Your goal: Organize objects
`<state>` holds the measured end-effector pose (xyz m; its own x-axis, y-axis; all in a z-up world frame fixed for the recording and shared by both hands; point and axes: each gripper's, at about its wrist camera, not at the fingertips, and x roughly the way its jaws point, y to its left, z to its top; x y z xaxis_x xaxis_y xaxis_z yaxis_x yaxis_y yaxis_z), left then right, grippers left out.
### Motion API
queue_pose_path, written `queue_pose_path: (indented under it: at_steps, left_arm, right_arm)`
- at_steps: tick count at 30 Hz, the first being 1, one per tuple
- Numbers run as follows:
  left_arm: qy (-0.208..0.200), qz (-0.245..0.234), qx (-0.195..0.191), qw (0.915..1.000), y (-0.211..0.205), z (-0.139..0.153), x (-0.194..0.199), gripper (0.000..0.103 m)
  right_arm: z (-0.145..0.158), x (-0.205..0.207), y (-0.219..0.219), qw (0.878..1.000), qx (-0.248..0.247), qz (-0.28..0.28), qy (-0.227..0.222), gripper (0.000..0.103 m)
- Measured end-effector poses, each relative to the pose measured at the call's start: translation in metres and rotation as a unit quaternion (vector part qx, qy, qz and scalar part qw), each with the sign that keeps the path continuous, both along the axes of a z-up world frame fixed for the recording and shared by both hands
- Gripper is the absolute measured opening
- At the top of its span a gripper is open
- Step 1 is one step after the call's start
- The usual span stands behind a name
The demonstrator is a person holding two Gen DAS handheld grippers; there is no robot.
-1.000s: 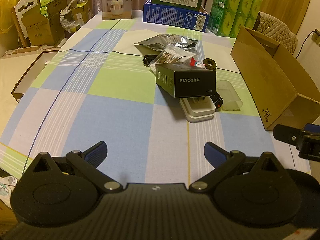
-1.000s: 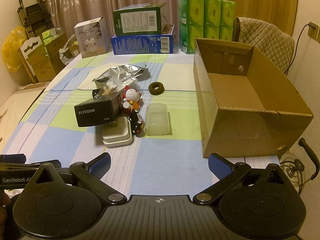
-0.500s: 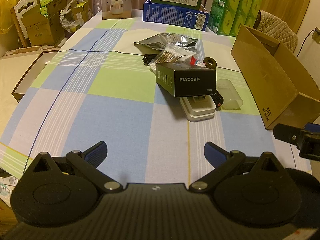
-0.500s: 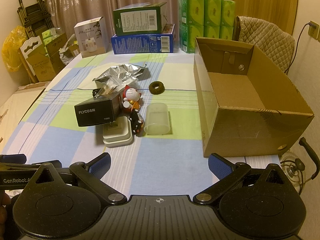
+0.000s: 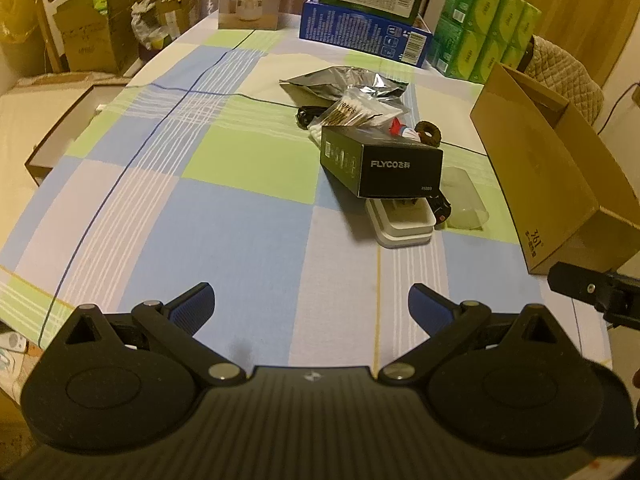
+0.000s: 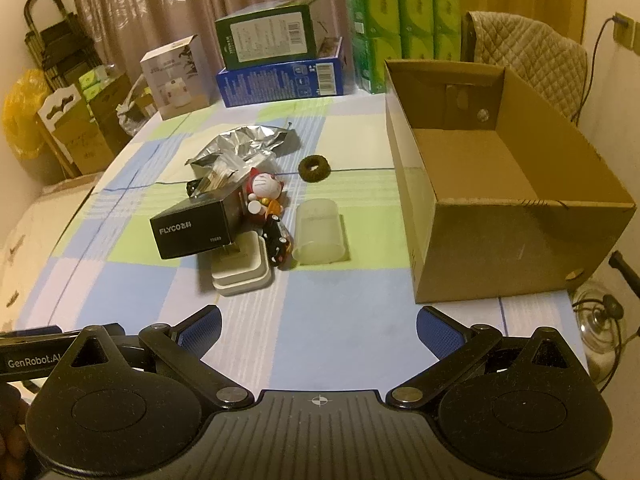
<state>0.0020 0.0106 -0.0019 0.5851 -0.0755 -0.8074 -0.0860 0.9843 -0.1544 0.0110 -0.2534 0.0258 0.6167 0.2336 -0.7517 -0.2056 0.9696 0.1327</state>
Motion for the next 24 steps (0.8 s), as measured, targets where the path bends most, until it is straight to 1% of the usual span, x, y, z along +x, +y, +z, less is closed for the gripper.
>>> queue_pose_path:
  at_steps: [4,7,11,14,17,24]
  left_arm:
    - [0.003,0.005,-0.016,0.9998,0.004,0.002,0.004,0.102]
    - [0.004,0.001,-0.019,0.9998,0.003,0.005,0.01,0.102]
    - [-0.006,-0.004,-0.016,0.9998,-0.001,0.014,0.025,0.102]
    - [-0.015,-0.012,-0.011,0.9998,-0.009,0.02,0.04,0.102]
    - [-0.02,-0.026,-0.008,0.9994,-0.019,0.023,0.06,0.102]
    - [-0.02,-0.055,0.002,0.9983,-0.041,0.016,0.102,0.102]
  right_arm:
    - [0.001,0.0,0.001,1.0,-0.005,0.011,-0.001,0.101]
    - [-0.002,0.004,0.001,1.0,-0.006,0.018,0.002,0.101]
    - [-0.005,0.007,0.003,0.999,-0.011,0.033,-0.002,0.101]
    - [-0.008,0.011,0.005,0.999,-0.015,0.047,-0.002,0.101]
    - [-0.012,0.017,0.007,0.998,-0.009,0.069,0.001,0.101]
    - [-0.021,0.033,0.013,0.994,-0.005,0.105,0.005,0.101]
